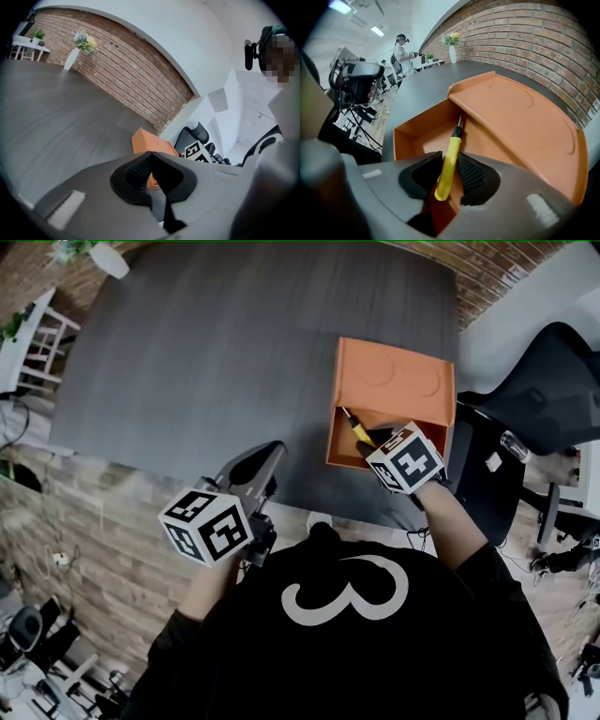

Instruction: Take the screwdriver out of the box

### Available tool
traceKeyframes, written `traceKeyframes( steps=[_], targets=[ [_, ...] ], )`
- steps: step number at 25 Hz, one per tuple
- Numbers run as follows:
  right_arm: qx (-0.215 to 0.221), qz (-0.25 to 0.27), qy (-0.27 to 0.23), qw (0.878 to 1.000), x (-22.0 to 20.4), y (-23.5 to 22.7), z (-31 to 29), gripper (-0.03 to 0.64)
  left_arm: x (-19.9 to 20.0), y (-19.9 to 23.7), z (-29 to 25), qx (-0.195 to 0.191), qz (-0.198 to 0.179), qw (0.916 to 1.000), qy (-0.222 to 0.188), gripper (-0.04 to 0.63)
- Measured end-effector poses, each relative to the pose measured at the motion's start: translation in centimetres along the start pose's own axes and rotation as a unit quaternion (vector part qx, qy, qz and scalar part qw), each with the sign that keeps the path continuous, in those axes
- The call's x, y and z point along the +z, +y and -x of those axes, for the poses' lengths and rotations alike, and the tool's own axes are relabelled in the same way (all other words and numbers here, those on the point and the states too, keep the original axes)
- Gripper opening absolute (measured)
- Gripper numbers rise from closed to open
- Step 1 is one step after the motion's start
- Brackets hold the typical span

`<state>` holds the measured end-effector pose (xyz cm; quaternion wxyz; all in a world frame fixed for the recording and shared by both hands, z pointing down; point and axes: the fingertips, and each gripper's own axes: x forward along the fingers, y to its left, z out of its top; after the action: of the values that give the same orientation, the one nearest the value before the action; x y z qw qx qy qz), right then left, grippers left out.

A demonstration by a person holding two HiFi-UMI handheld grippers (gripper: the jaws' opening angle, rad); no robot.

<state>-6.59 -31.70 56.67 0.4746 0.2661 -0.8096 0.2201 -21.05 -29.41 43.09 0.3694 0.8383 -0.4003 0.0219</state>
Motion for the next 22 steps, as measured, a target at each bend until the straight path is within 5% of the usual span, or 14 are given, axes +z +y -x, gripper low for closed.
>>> traceKeyframes(
  steps=[12,22],
  targets=[
    [0.001,-0.046,-0.015,0.999,0.3,-0.5,0.1,0.087,-0.3,-0.3,0.9,0.002,0.006,0.9999,-0.014,0.011],
    [-0.011,-0.017,-0.014,1.0,-0.2,-1.1,1.5,0.078,-2.7,-1.8,1.7,0.031,0.025,0.999,-0.018,0.011]
  ],
)
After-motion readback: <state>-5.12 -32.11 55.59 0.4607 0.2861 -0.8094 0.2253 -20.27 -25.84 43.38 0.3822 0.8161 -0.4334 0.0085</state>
